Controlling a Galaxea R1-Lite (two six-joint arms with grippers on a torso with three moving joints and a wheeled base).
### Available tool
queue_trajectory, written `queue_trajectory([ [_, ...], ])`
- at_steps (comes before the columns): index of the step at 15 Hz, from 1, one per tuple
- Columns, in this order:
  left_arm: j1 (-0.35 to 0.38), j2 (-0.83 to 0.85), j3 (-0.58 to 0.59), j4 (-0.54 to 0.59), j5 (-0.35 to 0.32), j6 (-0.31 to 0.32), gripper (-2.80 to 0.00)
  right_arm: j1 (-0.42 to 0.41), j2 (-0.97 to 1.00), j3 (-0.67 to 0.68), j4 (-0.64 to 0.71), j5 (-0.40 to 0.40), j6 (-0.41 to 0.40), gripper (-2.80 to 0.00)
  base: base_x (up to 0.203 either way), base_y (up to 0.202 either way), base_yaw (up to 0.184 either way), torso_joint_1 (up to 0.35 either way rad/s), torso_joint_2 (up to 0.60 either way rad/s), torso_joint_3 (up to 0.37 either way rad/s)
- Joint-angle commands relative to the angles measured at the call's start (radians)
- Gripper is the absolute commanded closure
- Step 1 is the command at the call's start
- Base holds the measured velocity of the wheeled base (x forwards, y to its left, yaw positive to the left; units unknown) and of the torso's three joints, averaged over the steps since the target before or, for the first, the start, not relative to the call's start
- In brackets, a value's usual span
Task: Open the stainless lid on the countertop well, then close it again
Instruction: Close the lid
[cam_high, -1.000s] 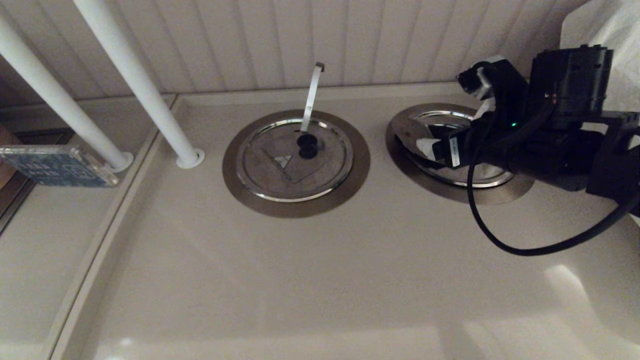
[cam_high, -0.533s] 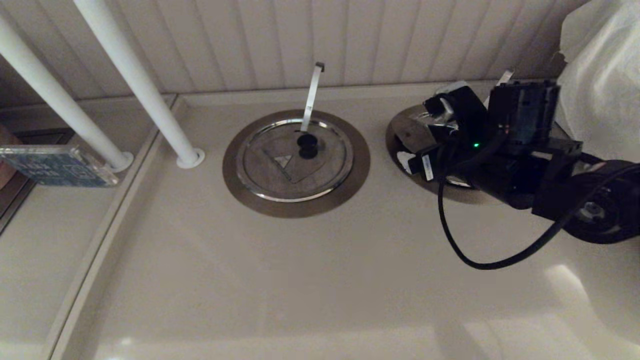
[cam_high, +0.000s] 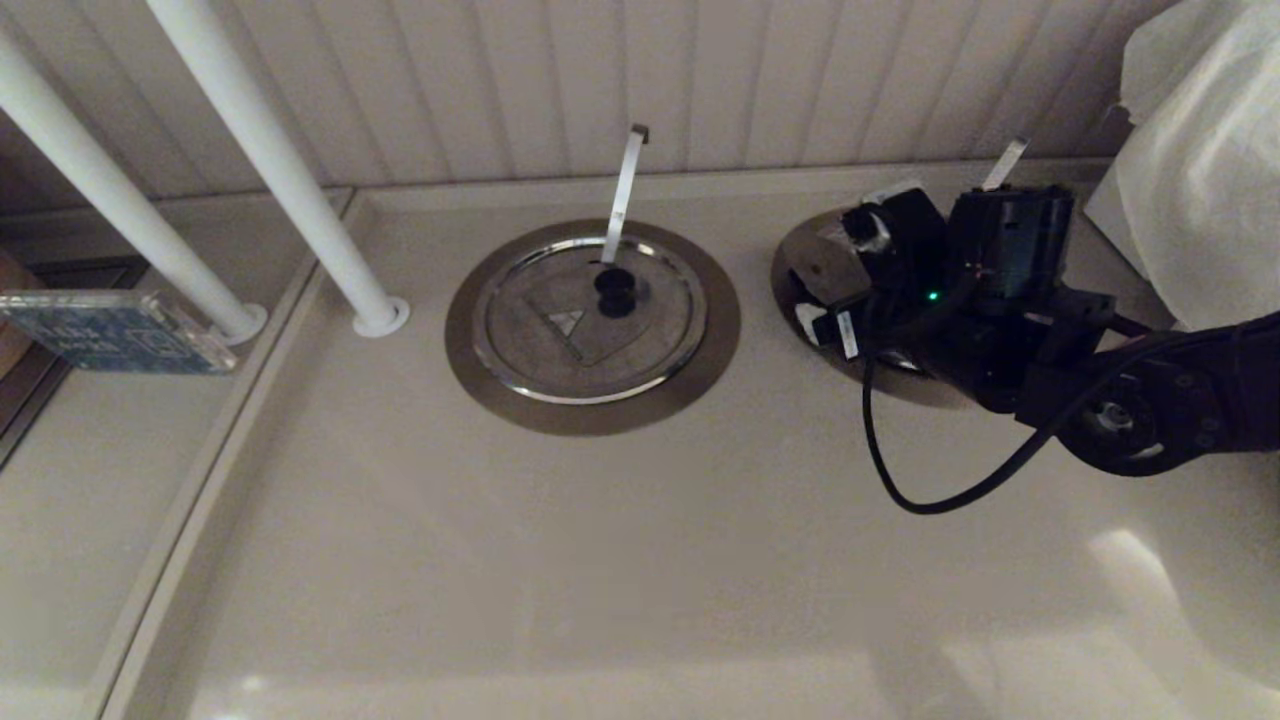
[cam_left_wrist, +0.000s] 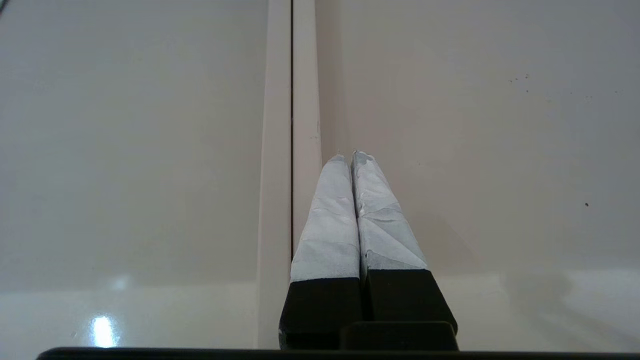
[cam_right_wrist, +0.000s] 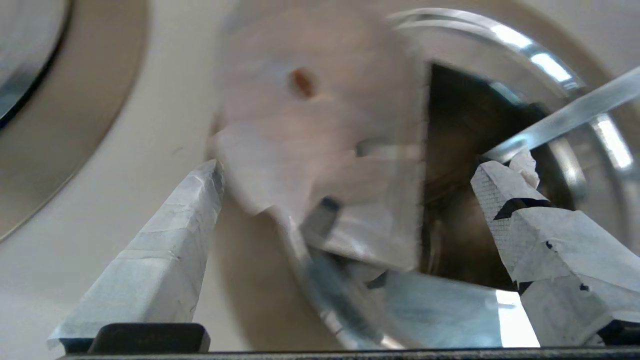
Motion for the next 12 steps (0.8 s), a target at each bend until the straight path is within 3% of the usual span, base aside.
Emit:
queue_trajectory([
  [1, 0.0, 0.0, 0.0, 0.0, 0.0, 0.0, 0.0, -0.021, 0.003, -0.011, -0.02, -0.002, -0.006, -2.8, 0.0, 0.0, 0.0, 0.0, 0.0, 0.0],
  [12, 0.0, 0.0, 0.0, 0.0, 0.0, 0.0, 0.0, -0.116, -0.047, -0.017, -0.151, -0.032, -0.101, -2.8, 0.0, 0.0, 0.0, 0.0, 0.0, 0.0],
])
